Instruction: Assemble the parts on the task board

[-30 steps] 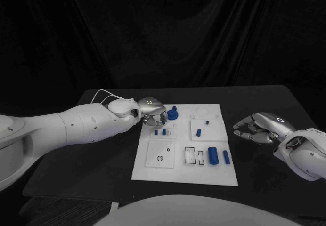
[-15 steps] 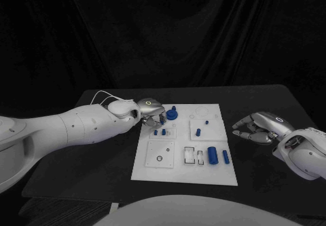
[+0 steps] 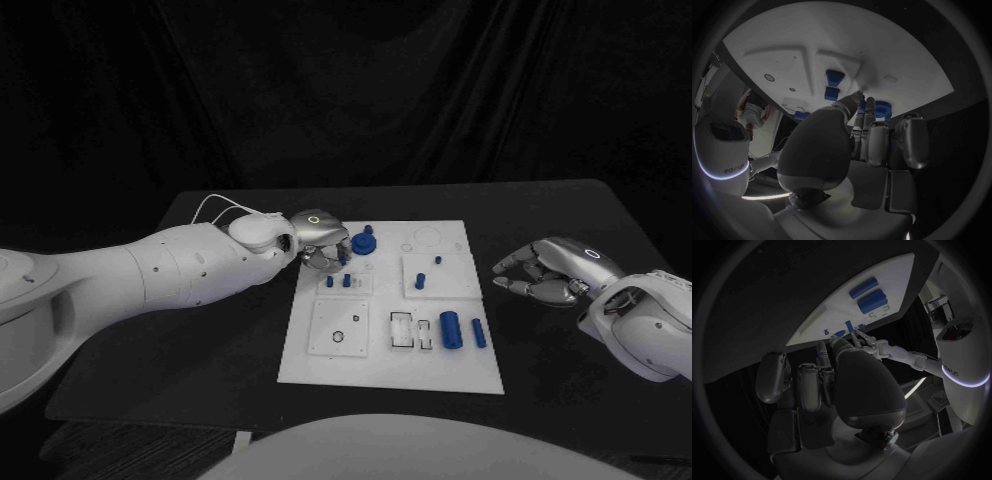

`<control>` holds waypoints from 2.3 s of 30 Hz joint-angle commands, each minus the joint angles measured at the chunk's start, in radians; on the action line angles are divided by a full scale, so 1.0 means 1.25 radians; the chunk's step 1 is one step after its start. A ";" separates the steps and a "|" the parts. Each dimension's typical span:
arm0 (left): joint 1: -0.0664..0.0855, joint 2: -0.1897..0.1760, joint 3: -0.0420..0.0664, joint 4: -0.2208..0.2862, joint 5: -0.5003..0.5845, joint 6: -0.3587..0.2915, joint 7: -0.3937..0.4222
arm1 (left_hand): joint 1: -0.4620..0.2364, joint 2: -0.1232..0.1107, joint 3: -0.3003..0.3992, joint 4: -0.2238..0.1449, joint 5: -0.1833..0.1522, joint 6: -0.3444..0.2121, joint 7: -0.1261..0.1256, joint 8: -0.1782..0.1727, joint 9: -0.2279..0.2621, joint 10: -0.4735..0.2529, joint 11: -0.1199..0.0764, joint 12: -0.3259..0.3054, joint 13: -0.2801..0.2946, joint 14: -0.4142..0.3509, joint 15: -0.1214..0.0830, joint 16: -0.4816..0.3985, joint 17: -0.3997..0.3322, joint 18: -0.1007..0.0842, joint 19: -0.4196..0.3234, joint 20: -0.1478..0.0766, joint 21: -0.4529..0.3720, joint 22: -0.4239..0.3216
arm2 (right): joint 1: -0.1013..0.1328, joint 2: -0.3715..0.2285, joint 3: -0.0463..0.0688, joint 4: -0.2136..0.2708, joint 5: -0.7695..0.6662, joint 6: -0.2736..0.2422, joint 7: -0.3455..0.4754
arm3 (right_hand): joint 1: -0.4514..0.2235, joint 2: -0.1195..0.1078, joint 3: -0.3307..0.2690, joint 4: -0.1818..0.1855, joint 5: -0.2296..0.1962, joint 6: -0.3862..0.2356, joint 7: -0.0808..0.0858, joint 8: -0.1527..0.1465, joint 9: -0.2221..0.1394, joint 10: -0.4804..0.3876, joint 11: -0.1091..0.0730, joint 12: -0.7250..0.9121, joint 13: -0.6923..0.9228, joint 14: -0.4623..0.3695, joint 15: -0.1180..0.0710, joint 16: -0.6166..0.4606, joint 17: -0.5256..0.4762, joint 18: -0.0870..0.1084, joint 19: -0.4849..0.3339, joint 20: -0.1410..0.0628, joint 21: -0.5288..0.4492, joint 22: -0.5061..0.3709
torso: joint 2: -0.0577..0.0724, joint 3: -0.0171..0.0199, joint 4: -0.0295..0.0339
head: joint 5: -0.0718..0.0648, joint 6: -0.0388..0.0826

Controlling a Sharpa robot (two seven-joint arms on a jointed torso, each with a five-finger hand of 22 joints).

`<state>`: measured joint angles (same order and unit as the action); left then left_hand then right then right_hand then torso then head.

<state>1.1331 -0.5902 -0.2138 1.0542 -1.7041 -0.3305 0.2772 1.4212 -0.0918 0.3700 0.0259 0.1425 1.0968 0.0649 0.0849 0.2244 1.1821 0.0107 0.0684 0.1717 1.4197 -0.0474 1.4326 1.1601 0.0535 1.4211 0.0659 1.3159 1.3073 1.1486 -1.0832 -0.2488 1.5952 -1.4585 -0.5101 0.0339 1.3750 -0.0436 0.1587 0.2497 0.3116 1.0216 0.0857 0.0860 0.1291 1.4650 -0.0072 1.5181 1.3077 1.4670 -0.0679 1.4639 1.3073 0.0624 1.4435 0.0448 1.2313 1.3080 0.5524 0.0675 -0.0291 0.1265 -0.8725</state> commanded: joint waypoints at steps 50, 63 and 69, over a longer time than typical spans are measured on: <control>0.067 -0.168 0.000 0.073 0.388 -0.120 0.127 | -0.018 -0.015 -0.173 0.120 -0.074 -0.268 -0.058 -0.010 -0.087 -0.256 0.045 0.003 0.049 -0.330 0.041 -0.230 -0.422 0.063 -0.252 0.037 -0.381 0.052 | 0.090 -0.033 0.001 0.054 -0.001 -0.025 -0.015 | 0.034 -0.026 0.038 0.003 -0.009 0.010 0.003 -0.008 0.005 -0.232 -0.002 -0.692 -0.408 0.049 -0.003 -0.104 0.049 0.012 -0.005 -0.005 -0.047 0.128 | 0.000 -0.0068 0.0128 | -0.008 0.000; 0.088 -0.212 -0.001 0.160 1.055 0.162 0.360 | -0.177 0.174 -0.431 0.213 0.020 -0.410 0.024 -0.025 -0.123 -0.726 0.043 -0.023 -0.051 -1.020 0.099 -1.085 -0.851 0.067 -0.913 0.062 -1.006 -0.332 | 0.146 0.026 0.001 0.043 -0.091 0.128 -0.099 | 0.064 -0.073 0.099 -0.010 -0.046 -0.048 0.006 -0.019 0.002 -0.357 0.070 -1.109 -0.761 0.022 0.039 -0.159 -0.010 0.024 -0.034 0.032 -0.124 0.112 | 0.004 -0.0214 0.0493 | -0.041 0.000; 0.077 -0.217 -0.001 0.220 1.206 0.303 0.380 | -0.197 0.224 -0.495 0.213 -0.002 -0.742 -0.033 -0.050 -0.161 -0.909 -0.009 -0.047 -0.129 -1.136 0.113 -1.146 -0.928 0.059 -1.077 0.065 -1.020 -0.666 | 0.144 0.070 0.001 0.009 -0.143 0.218 -0.125 | 0.096 -0.068 0.102 -0.061 -0.023 -0.130 -0.041 -0.015 -0.025 -0.451 0.072 -1.163 -0.854 -0.013 0.035 -0.237 -0.084 0.036 -0.067 0.031 -0.208 0.094 | 0.009 -0.0281 0.0658 | -0.063 0.000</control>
<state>1.2345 -0.8586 -0.2153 1.3127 -0.4149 -0.1095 0.6428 1.1743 0.1811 -0.2431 0.2911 0.1326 0.1967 0.0301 0.0253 0.0254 0.0532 0.0039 0.0138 0.0124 0.0068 0.0961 0.0037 0.0040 0.1309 0.0803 0.1477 0.0454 0.4923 1.3311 -1.0004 -0.2483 1.6142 -1.5635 -0.3407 -0.0610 1.4887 -0.1297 0.2865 0.1783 0.2789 0.8591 0.0412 0.0647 0.0989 0.9091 0.0828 0.0667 0.2482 1.4580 -0.0256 1.1807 1.2136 0.0946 1.3657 0.0829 0.9852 1.3073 0.5594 0.0380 0.0387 0.0541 -0.8725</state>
